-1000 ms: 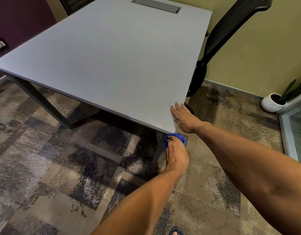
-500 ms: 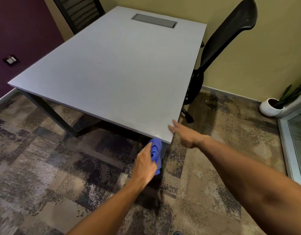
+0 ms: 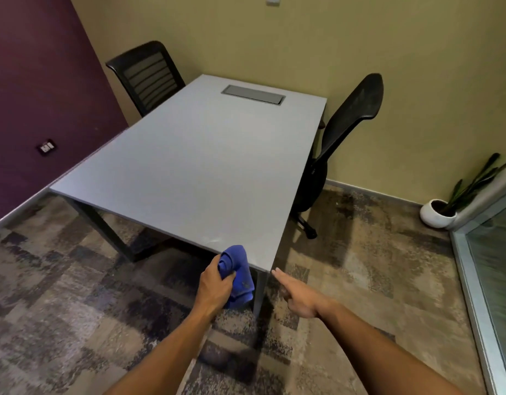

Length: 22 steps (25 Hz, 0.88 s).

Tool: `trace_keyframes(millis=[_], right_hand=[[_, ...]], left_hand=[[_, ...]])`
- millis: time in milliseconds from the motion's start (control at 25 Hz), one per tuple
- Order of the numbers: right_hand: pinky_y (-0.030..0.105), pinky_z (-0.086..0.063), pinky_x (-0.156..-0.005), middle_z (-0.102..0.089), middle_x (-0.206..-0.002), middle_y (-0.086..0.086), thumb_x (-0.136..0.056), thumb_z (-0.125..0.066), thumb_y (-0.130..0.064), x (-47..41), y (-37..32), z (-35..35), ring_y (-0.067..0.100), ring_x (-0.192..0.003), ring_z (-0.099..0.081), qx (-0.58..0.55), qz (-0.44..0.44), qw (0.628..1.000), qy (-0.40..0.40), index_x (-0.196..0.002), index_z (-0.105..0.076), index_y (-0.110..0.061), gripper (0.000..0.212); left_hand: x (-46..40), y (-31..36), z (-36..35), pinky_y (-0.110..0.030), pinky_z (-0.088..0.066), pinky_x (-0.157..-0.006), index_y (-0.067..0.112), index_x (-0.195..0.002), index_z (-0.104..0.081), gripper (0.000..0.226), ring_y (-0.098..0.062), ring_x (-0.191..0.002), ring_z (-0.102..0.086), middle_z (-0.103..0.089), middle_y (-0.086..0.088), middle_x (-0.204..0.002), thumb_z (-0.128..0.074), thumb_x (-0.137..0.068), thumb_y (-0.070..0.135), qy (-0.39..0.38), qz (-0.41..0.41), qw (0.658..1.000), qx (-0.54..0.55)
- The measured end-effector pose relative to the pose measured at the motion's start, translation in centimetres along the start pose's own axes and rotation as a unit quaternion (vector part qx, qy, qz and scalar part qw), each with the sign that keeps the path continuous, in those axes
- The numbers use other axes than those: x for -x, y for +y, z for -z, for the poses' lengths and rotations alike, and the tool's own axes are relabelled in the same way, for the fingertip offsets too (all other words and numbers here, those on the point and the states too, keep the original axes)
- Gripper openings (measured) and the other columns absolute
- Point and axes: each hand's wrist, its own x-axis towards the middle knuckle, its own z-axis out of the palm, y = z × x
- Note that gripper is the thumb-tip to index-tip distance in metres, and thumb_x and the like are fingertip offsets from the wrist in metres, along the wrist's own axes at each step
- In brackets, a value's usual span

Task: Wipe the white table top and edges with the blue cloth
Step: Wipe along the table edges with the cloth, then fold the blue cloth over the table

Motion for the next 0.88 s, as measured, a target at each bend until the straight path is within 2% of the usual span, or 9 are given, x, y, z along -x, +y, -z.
trace_keyframes(millis=[80,120,240,400,480,600,760,880], right_hand=[[0.035,-0.023,-0.126,-0.036,-0.163,-0.006,-0.101,-0.048,-0.007,0.9,-0.6,1.3,0.012,-0.147,-0.038,-0.077,-0.018,0.996,0.045,-0.165,-0.011,-0.026,0.076],[0.038,-0.029,-0.124,-0.045,-0.155,-0.010,-0.104,-0.048,-0.015,1.4,-1.0,1.9,0.009,-0.139,-0.046,-0.118,-0.022,0.990,0.070,-0.165,-0.014,-0.029,0.071],[0.037,-0.036,-0.121,-0.036,-0.164,-0.006,-0.105,-0.050,-0.020,3.1,-2.0,4.2,0.016,-0.145,-0.042,-0.237,0.000,0.965,0.112,-0.163,-0.024,-0.030,0.063],[0.039,-0.042,-0.116,-0.047,-0.157,-0.005,-0.106,-0.052,-0.021,5.4,-2.7,7.0,0.013,-0.133,-0.053,-0.309,0.037,0.940,0.141,-0.158,-0.037,-0.027,0.054],[0.037,-0.045,-0.114,-0.053,-0.152,-0.002,-0.106,-0.052,-0.022,6.4,-2.8,8.3,0.010,-0.129,-0.056,-0.323,0.057,0.933,0.145,-0.155,-0.042,-0.023,0.050],[0.022,-0.052,-0.097,-0.061,-0.141,-0.003,-0.107,-0.053,-0.023,7.7,-3.4,10.3,-0.003,-0.110,-0.064,-0.347,0.080,0.921,0.155,-0.150,-0.049,-0.022,0.043],[0.034,-0.056,-0.096,-0.073,-0.123,-0.007,-0.105,-0.057,-0.031,8.4,-4.3,12.4,0.004,-0.103,-0.072,-0.378,0.111,0.906,0.154,-0.143,-0.057,-0.025,0.039],[0.042,-0.056,-0.099,-0.075,-0.120,-0.011,-0.102,-0.057,-0.045,8.0,-4.7,13.6,0.009,-0.109,-0.071,-0.392,0.136,0.905,0.094,-0.137,-0.062,-0.036,0.036]], left_hand=[[0.6,1.3,-0.1,-0.038,-0.051,-0.085,0.017,-0.125,-0.058,0.039,-0.026,-0.101,-0.062,-0.066,-0.002,-0.108,-0.064,-0.089,0.004,0.011,0.025,0.998,0.060],[1.1,2.0,-0.2,-0.038,-0.051,-0.085,0.020,-0.120,-0.058,0.036,-0.027,-0.100,-0.062,-0.066,0.000,-0.105,-0.063,-0.089,0.003,0.018,0.033,0.996,0.081],[2.6,4.2,-0.6,-0.035,-0.049,-0.079,0.021,-0.106,-0.058,0.030,-0.032,-0.099,-0.063,-0.064,0.006,-0.092,-0.062,-0.087,-0.002,0.050,0.051,0.990,0.119],[4.3,7.6,-0.8,-0.029,-0.052,-0.069,0.008,-0.102,-0.061,0.025,-0.030,-0.090,-0.066,-0.067,-0.012,-0.098,-0.062,-0.085,-0.010,0.111,0.062,0.964,0.235],[5.0,9.0,-0.8,-0.030,-0.054,-0.068,0.005,-0.109,-0.062,0.024,-0.025,-0.086,-0.068,-0.069,-0.015,-0.105,-0.063,-0.087,-0.006,0.109,0.054,0.958,0.260],[5.7,10.4,-1.3,-0.040,-0.059,-0.074,0.007,-0.123,-0.059,0.034,-0.033,-0.095,-0.071,-0.071,-0.017,-0.113,-0.064,-0.090,0.002,0.073,0.035,0.937,0.341],[5.5,12.0,-2.1,-0.043,-0.059,-0.075,0.009,-0.124,-0.059,0.037,-0.035,-0.099,-0.071,-0.071,-0.019,-0.115,-0.066,-0.088,0.006,0.046,0.007,0.901,0.431],[4.2,13.0,-2.7,-0.041,-0.060,-0.070,0.007,-0.122,-0.061,0.042,-0.036,-0.096,-0.072,-0.073,-0.019,-0.110,-0.070,-0.082,0.015,0.041,0.007,0.890,0.454]])
